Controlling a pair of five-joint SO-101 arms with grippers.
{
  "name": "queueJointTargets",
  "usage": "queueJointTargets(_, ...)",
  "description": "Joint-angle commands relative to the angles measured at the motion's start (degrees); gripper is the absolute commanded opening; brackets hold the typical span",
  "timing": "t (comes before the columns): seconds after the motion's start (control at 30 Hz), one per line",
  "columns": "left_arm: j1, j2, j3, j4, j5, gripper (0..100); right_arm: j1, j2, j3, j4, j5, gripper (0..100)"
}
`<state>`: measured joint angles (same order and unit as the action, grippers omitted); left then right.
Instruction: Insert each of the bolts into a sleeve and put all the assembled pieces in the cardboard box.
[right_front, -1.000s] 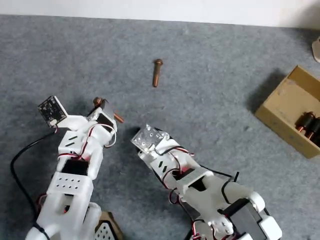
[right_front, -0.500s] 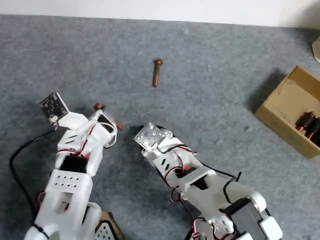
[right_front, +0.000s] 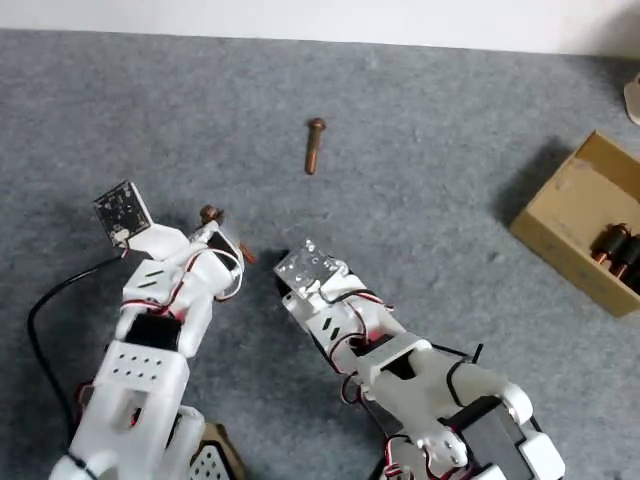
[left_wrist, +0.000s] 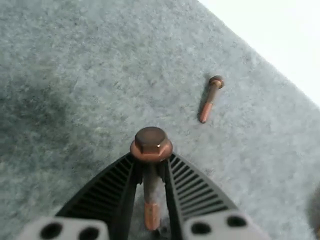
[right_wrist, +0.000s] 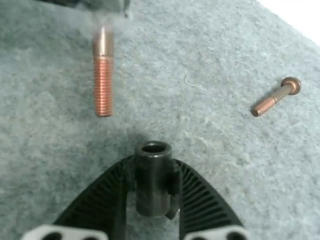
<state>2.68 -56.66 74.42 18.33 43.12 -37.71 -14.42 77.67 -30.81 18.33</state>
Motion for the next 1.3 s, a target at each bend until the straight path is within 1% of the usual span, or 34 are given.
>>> queueJointTargets(0.0,0.84,-7.52,0.75,0.00,-0.70,0,1.98,-4.44,-0.40,-6.37,-6.33,0.4)
queueJointTargets(0.07,0.92,-11.56,2.86,0.00,-0.70,0,1.89,-5.58,-0.22,-8.57,-6.24,0.4)
queueJointTargets(0.17,2.42,-15.96,5.49,0.00,-1.32,0,0.84,-6.02,0.04,-8.84,-6.24,0.4)
queueJointTargets(0.27,4.70,-18.59,7.34,0.00,-5.01,0,0.66,-6.46,1.80,-9.01,-6.07,0.4)
queueJointTargets(0.4,4.70,-21.14,8.31,0.00,-5.63,0,-2.51,-6.55,5.32,-9.27,1.58,0.4)
queueJointTargets(0.43,4.62,-21.67,8.40,0.00,-5.71,0,-3.30,-6.55,6.37,-10.07,2.37,0.4)
queueJointTargets(0.53,3.03,-23.52,8.92,0.00,-5.71,0,-4.00,-6.46,9.45,-16.75,2.46,0.4)
queueJointTargets(0.63,1.98,-25.36,9.45,0.00,-5.63,0,-4.09,-6.46,11.91,-20.44,2.64,0.4)
queueJointTargets(1.07,2.24,-26.95,10.33,0.18,-5.27,0,-4.70,-6.55,12.53,-20.79,2.64,0.4)
queueJointTargets(1.27,4.79,-26.95,10.42,0.53,-5.54,0,-4.70,-6.55,12.62,-20.79,2.64,0.4)
